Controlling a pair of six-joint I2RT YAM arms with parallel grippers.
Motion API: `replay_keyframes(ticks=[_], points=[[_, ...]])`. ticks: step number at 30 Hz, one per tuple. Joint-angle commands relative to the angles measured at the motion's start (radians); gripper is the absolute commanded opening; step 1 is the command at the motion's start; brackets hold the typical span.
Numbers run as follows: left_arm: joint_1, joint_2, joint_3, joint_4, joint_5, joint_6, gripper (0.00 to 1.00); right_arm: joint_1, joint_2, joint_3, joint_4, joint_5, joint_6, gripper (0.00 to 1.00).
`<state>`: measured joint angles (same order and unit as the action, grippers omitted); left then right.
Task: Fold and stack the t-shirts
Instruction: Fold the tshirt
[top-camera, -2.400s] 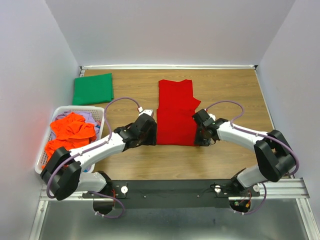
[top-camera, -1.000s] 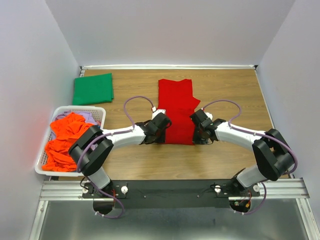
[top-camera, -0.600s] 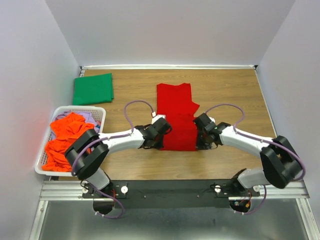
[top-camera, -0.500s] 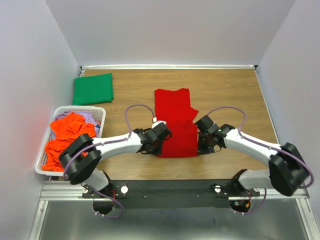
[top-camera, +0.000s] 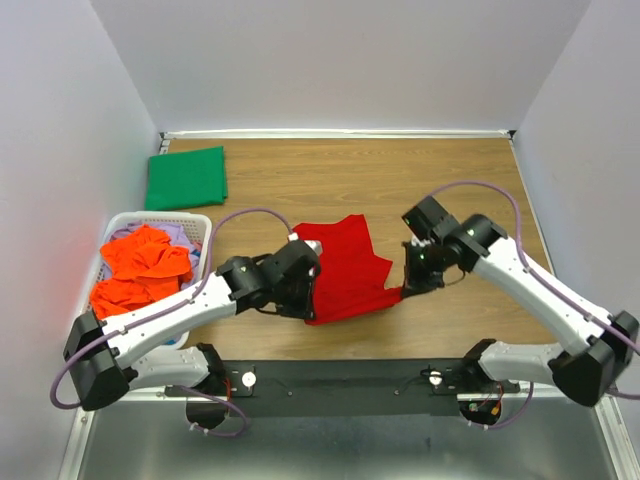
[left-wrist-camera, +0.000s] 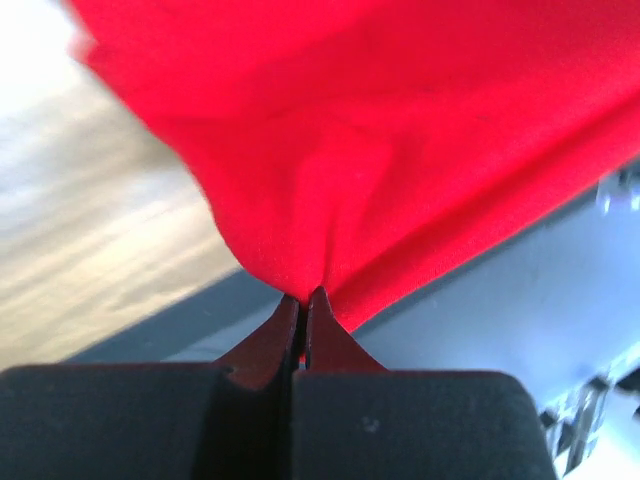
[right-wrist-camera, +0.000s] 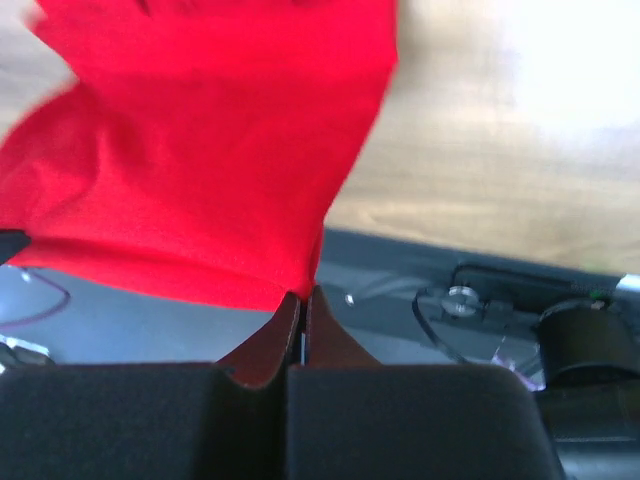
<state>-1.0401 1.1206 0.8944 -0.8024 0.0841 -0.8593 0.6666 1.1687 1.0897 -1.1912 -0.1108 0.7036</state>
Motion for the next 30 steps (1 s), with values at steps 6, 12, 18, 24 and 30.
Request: replay_keyframes(ticks=[6,12,18,24,30], points=[[0.253,0.087,0.119,-0.092,-0.024,0.219,0.00,-0.007,0.297,0.389,-0.018,0.171,-0.156,0.01],[0.359,0.143,0.196,-0.055,-0.033,0.293,0.00,-0.028,0.422,0.533,0.004,0.188,-0.214,0.01],[0.443,0.197,0.262,0.005,-0.018,0.347,0.00,-0.070,0.517,0.621,0.036,0.143,-0.250,0.01],[0.508,0.358,0.354,0.092,0.005,0.413,0.00,-0.136,0.612,0.691,0.070,0.135,-0.282,0.01],[0.554,0.522,0.452,0.138,-0.012,0.456,0.00,-0.206,0.678,0.679,0.137,0.091,-0.305,0.01]])
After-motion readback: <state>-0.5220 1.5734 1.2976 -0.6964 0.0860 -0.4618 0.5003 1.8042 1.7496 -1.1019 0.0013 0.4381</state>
